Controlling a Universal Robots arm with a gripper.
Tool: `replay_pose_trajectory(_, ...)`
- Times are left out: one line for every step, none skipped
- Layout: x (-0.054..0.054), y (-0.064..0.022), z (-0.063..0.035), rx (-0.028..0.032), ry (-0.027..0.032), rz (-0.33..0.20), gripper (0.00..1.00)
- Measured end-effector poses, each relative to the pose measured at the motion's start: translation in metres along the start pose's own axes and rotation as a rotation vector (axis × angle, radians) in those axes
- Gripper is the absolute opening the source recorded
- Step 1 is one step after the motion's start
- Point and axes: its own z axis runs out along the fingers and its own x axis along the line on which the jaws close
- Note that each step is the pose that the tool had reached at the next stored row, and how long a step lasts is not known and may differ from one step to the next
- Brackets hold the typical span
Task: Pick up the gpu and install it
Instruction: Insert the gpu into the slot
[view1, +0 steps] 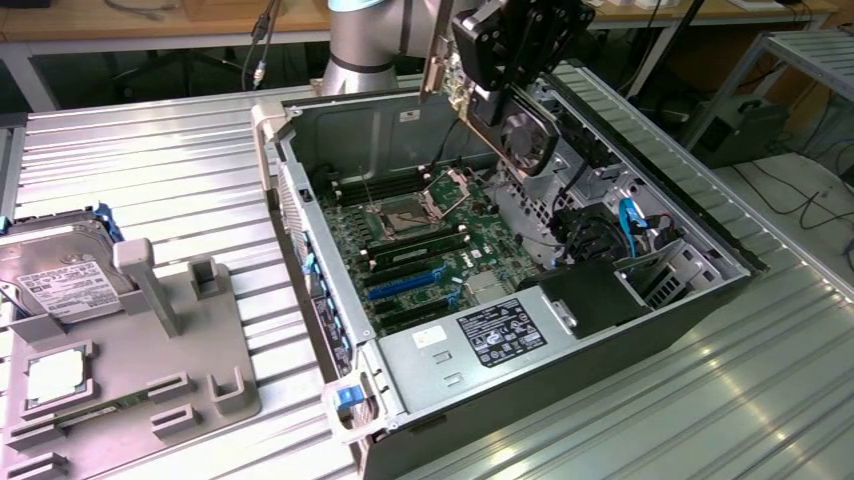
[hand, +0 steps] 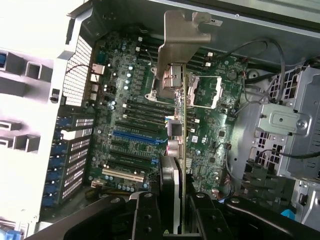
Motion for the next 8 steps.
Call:
replay_pose_trajectory(0.0,0.0,0.0,0.0,0.0002,-0.005,0.28)
replay_pose_trajectory(0.0,0.0,0.0,-0.0001,0.0004,-0.01,0.28)
replay_pose_trajectory(0.0,0.0,0.0,-0.0001,0.0006,-0.014,0.28)
replay_pose_trajectory(0.0,0.0,0.0,-0.0001,0.0007,-0.019,0.28)
replay_pose_trajectory(0.0,0.0,0.0,-0.0002,0.0009,-0.023,0.28)
replay_pose_trajectory(0.0,0.0,0.0,-0.0002,0.001,-0.027,0.28)
replay_pose_trajectory(0.0,0.0,0.0,-0.0005,0.0015,-0.039,0.28)
replay_pose_trajectory(0.0,0.0,0.0,-0.0007,0.0017,-0.048,0.28)
